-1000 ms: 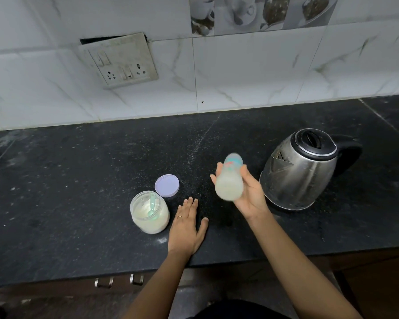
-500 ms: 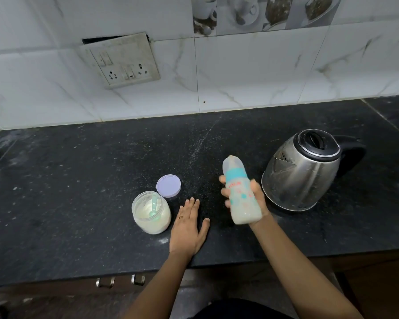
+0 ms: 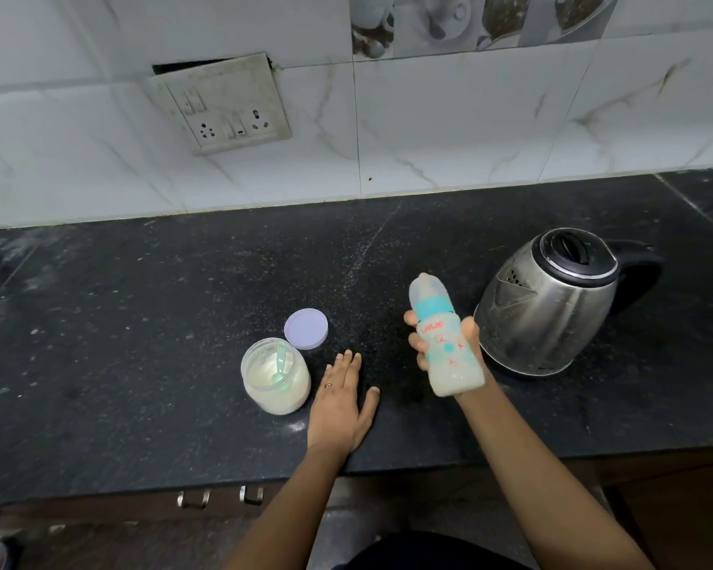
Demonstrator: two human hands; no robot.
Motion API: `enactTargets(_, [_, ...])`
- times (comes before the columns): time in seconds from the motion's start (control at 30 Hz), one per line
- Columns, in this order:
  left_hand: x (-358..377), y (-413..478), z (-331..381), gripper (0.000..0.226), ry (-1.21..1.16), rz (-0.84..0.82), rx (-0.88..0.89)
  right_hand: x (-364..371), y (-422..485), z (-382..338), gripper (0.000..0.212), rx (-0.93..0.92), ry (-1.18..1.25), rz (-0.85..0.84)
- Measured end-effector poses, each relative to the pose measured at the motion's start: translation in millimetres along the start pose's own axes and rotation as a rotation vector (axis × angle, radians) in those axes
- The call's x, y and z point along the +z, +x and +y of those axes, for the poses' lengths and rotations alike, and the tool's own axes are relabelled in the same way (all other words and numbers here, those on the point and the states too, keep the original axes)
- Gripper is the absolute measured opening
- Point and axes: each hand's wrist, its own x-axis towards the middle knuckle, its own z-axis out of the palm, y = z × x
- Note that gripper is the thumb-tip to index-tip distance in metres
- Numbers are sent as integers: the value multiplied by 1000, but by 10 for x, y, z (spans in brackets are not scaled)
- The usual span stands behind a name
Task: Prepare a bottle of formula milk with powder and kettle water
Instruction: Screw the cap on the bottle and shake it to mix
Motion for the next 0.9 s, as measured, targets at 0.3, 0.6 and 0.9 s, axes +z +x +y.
enactTargets(0.3, [-18, 6, 19, 71, 4, -13, -4, -1, 31, 81, 94, -8, -84, 104])
enactTargets(0.6, [-21, 7, 14, 72, 1, -18, 1, 315, 35, 46, 73, 10, 159, -68])
enactTargets(0.9, [-26, 5, 20, 71, 0, -14, -4, 464, 29, -21, 73, -79, 412, 51])
